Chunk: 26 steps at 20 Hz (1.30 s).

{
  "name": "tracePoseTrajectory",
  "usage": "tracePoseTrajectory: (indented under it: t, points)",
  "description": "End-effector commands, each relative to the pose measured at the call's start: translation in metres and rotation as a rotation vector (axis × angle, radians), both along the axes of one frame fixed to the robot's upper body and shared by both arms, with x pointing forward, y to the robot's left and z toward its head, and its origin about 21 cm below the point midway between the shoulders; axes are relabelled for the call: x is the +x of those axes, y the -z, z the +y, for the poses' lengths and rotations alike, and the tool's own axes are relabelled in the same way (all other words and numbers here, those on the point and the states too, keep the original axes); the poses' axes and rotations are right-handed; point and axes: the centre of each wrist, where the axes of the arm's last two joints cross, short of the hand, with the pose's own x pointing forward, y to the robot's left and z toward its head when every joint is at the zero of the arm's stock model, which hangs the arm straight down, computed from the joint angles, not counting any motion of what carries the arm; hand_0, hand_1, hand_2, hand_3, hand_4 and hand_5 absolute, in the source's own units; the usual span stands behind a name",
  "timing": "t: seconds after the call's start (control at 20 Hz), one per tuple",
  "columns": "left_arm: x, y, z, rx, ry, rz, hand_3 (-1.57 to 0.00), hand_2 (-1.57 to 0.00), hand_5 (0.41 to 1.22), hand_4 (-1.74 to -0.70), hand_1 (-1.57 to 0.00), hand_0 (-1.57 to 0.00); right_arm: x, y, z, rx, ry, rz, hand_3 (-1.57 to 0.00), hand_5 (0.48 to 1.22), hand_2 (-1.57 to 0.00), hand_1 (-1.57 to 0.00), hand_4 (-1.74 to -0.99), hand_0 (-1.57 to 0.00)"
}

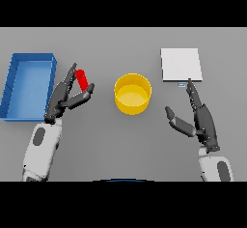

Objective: Pick up the red beaker and tilt it to pour out 1 green nut into yellow bowl. Pick up the yellow bowl and place it on the metallic measuring scale.

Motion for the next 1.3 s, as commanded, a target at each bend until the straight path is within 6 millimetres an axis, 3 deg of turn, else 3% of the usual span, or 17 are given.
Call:
tracePoseTrajectory:
  t: [0.0,0.4,0.75,0.85,0.95,1.0,1.1,1.2,1.25]
  points:
    - [0.004,0.000,0.003,0.015,-0.003,-0.003,0.00,0.00,0.651,-1.20,0.00,0.00,-0.002,0.001,0.001,0.012,-0.001,0.003,0.00,0.627,0.00,0.00,-1.222,0.00]
    - [0.032,0.006,-0.012,0.057,-0.015,0.014,0.00,0.00,0.673,-1.21,0.00,0.00,-0.001,-0.001,0.000,0.020,0.018,0.016,0.00,0.639,0.00,0.00,-1.240,0.00]
    - [0.045,0.025,-0.017,-0.074,-0.045,-0.014,-0.04,-0.05,0.738,-1.33,-0.01,0.00,0.002,-0.001,-0.001,0.022,0.024,0.026,0.00,0.644,0.00,0.00,-1.244,0.00]
    - [0.046,0.028,-0.023,-0.092,-0.056,-0.034,-0.25,-0.29,0.787,-1.40,-0.23,-0.21,0.001,-0.006,-0.004,0.018,0.021,0.001,0.00,0.645,0.00,0.00,-1.240,0.00]
    - [0.049,0.027,-0.028,-0.070,-0.097,-0.041,-0.73,-0.66,0.943,-1.47,-0.59,-0.55,-0.001,-0.006,-0.001,0.023,0.031,0.005,0.00,0.648,0.00,0.00,-1.237,0.00]
    - [0.053,0.025,-0.033,-0.031,-0.103,-0.042,-0.88,-0.84,0.999,-1.52,-0.78,-0.76,0.000,-0.004,-0.003,0.026,0.030,0.016,0.00,0.648,0.00,0.00,-1.239,0.00]
    - [0.053,0.025,-0.037,0.017,-0.080,-0.075,-1.06,-1.11,1.079,-1.59,-1.07,-1.05,0.001,-0.004,-0.002,0.024,0.032,0.020,0.00,0.648,0.00,0.00,-1.239,0.00]
    - [0.054,0.024,-0.034,0.009,-0.069,-0.073,-1.15,-1.27,1.130,-1.64,-1.25,-1.24,0.000,-0.003,-0.005,0.025,0.027,0.018,0.00,0.650,0.00,0.00,-1.242,0.00]
    - [0.054,0.023,-0.035,0.011,-0.070,-0.064,-1.24,-1.33,1.148,-1.60,-1.31,-1.30,-0.002,-0.003,-0.003,0.040,0.016,0.010,0.00,0.647,0.00,0.00,-1.250,0.00]
